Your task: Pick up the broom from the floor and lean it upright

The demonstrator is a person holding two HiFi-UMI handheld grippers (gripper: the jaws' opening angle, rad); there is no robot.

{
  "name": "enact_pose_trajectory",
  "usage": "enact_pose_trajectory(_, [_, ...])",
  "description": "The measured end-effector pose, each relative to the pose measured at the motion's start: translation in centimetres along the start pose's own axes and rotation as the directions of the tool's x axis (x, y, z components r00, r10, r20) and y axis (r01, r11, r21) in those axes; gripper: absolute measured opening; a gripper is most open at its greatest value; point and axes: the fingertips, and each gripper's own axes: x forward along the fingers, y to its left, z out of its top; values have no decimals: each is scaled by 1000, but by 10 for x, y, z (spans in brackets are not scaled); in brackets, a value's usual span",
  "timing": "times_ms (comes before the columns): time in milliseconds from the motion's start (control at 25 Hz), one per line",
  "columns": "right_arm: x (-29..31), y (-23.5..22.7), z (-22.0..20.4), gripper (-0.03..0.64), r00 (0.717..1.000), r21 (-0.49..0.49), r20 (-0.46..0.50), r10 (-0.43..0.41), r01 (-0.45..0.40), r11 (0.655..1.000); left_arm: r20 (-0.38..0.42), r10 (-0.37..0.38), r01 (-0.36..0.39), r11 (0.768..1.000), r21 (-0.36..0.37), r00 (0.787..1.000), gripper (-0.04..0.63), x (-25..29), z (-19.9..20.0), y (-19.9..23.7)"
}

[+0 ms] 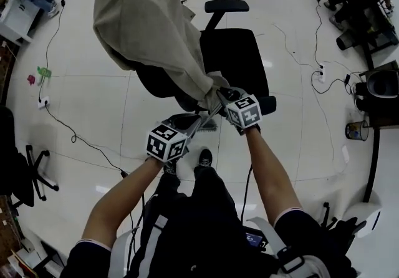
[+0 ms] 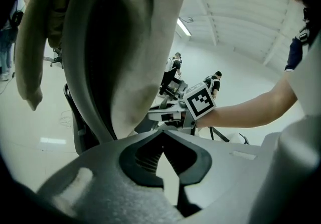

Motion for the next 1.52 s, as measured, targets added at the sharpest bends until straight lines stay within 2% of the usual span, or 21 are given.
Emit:
enact_pose_trajectory(280, [18,-30,11,54,1000,-57,24,-5,7,998,-13,75,-75,997,-12,997,-2,18,1,5])
enact_pose_trajectory(360, [22,-35,15,71,1000,-70,30,-3,5,998,-20,86,-86,996,-14,996,-2,21,1,3])
enact_pose_trajectory(440, [26,-42,22,105,999,-62,50,1,3,998,-30,91,-91,996,-4,995,-2,24,2,1])
enact_pose_trajectory(600, [25,-52,39,251,992,-15,125,6,-4,1000,-48,98,-96,995,27,994,-2,25,1,-1])
enact_pose_trajectory(720, [8,-58,59,267,979,-24,203,-15,20,1000,-39,98,-97,995,29,994,-2,26,5,-2])
enact_pose_trajectory(880, [-27,-65,89,268,956,-50,284,-76,94,994,-10,62,-61,997,55,998,-2,24,15,-10])
enact_pose_trajectory(1080, [-83,-41,122,220,920,-76,359,-160,200,977,43,-11,5,992,128,999,-2,10,40,-25])
enact_pose_trajectory(1200, [-120,-16,133,178,885,-51,411,-220,263,963,77,-68,55,985,161,995,-2,-5,53,-41])
enact_pose_trajectory(1360, [-163,29,139,85,835,-18,467,-292,339,941,119,-119,99,983,157,986,-2,-34,66,-56])
enact_pose_trajectory(1520, [-195,78,129,4,792,39,484,-371,404,914,125,-166,135,966,220,978,-2,-63,74,-71])
